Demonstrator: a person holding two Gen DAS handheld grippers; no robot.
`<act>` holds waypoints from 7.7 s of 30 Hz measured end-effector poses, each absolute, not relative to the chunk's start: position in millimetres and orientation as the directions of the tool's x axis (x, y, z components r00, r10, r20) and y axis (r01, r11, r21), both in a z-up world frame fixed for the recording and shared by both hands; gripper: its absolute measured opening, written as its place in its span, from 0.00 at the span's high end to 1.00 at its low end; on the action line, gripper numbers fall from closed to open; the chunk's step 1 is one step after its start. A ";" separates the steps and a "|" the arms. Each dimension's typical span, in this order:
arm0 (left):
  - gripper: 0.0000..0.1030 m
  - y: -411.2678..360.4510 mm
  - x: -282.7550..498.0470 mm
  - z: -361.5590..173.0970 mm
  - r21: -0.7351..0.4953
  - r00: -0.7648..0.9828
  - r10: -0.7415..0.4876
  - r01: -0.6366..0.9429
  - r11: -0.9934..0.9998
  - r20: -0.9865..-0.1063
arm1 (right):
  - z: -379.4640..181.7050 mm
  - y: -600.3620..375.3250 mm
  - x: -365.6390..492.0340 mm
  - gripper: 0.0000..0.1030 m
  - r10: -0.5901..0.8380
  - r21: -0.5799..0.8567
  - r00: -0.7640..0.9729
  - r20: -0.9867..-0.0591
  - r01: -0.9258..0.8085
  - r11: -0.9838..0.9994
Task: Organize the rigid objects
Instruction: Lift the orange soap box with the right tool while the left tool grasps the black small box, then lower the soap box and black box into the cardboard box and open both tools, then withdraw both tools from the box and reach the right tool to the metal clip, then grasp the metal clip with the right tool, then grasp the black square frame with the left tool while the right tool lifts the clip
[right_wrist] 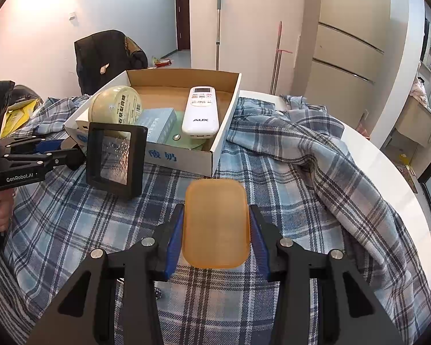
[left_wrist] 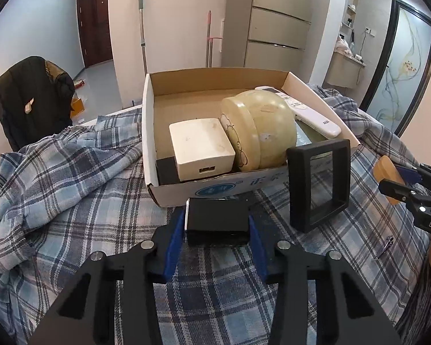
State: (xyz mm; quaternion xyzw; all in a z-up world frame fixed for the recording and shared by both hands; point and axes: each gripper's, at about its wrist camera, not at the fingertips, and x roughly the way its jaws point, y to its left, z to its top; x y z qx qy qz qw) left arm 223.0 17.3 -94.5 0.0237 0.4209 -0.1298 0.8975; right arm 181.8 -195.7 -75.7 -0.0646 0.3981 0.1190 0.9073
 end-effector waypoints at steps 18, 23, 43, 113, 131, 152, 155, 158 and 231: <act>0.57 30.3 198.7 -16.9 -0.019 0.742 -0.164 0.200 0.980 -0.650 | -27.2 -200.1 185.2 0.60 0.171 -0.014 0.709 -0.685 -0.247 0.969; 0.57 24.8 210.8 5.6 -0.010 0.786 -0.143 0.171 0.985 -0.601 | -0.5 -184.9 203.0 0.60 0.157 -0.038 0.732 -0.663 -0.243 0.969; 0.57 29.2 264.0 -11.0 -0.077 0.854 -0.092 0.061 0.995 -0.512 | -41.9 -113.9 295.5 0.60 0.252 0.086 0.616 -0.747 -0.286 0.954; 0.03 -15.3 80.4 49.1 -0.070 0.967 -0.077 0.061 0.996 -0.243 | 21.9 -194.3 142.2 0.24 0.296 0.209 0.718 -0.630 -0.210 0.955; 0.00 11.6 90.2 -20.0 -0.145 0.944 0.014 -0.066 0.987 -0.329 | -69.3 -171.0 169.1 0.26 0.186 0.142 0.414 -0.891 -0.135 0.981; 0.00 11.9 89.4 -21.2 -0.156 0.942 0.008 -0.064 0.986 -0.334 | -88.3 -151.7 166.2 0.47 0.100 0.079 0.330 -0.939 -0.078 0.994; 0.00 12.3 90.0 -21.6 -0.159 0.941 0.008 -0.065 0.985 -0.338 | -89.9 -149.0 165.0 0.50 0.100 0.075 0.323 -0.941 -0.089 0.993; 0.00 13.7 90.4 -21.8 -0.159 0.941 0.008 -0.066 0.985 -0.338 | -90.4 -150.1 166.0 0.50 0.097 0.075 0.327 -0.940 -0.081 0.994; 0.30 -70.0 208.8 -32.3 -0.015 0.681 -0.100 0.129 0.991 -0.725 | -53.3 -209.7 182.2 0.52 0.083 0.027 0.614 -0.785 -0.100 0.995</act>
